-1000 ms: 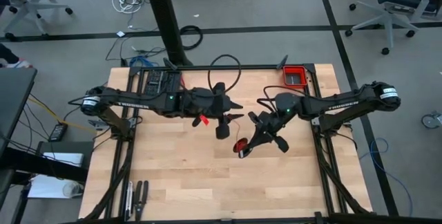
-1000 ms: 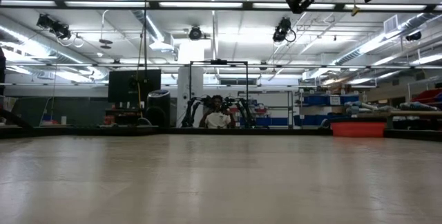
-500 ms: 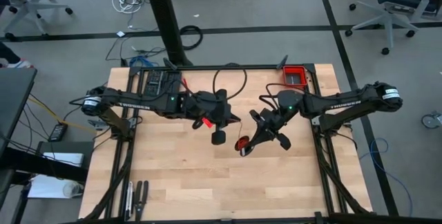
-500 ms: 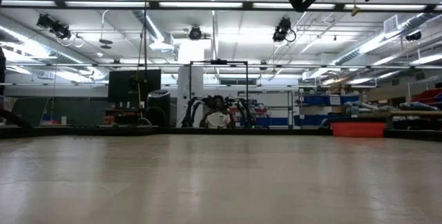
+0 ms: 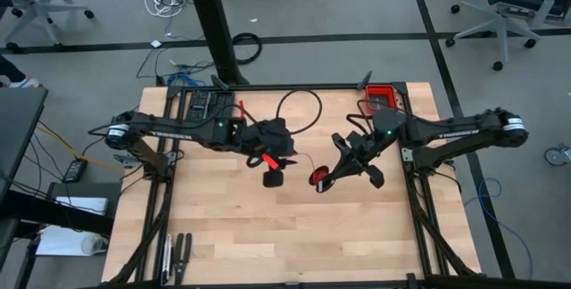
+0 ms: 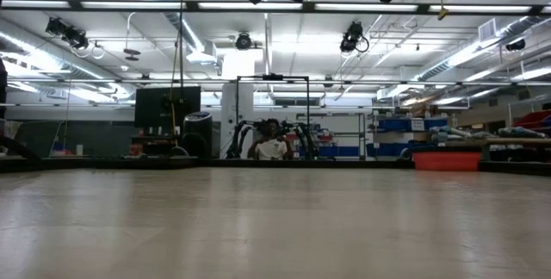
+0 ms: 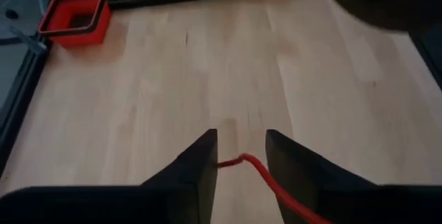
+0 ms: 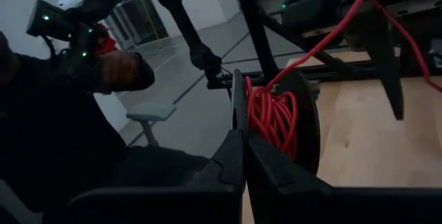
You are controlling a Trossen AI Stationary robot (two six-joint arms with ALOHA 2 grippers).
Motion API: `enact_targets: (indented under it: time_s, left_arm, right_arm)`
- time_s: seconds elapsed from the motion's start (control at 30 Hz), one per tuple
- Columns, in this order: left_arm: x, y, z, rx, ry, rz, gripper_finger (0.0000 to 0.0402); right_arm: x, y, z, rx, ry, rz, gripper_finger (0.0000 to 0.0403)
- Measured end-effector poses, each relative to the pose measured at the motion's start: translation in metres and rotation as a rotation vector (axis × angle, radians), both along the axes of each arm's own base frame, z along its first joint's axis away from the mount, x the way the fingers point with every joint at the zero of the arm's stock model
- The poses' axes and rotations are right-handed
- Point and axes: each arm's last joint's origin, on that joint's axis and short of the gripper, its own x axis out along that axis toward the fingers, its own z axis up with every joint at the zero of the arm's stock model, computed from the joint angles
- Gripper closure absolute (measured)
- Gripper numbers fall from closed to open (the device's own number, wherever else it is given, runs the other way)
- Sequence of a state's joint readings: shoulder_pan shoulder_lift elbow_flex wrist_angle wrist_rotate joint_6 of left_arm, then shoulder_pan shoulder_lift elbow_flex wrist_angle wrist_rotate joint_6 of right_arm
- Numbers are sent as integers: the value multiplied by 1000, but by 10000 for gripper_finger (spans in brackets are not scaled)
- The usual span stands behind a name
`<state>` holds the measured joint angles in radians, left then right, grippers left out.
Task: Coil cords
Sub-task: Coil the red wire on the black spool
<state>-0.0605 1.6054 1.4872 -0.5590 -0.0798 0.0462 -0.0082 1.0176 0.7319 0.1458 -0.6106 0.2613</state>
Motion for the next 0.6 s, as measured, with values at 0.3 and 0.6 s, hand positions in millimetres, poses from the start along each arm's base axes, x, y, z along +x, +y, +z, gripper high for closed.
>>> enact_targets:
  time_s: [0.3,0.6]
  left_arm:
    - [0,5,23,71,-95,61,269]
    - [1,15,26,87,-118,69,302]
  right_arm:
    - [-10,1,3,42,44,16,401]
    - [-2,3,-7,128,162,90,401]
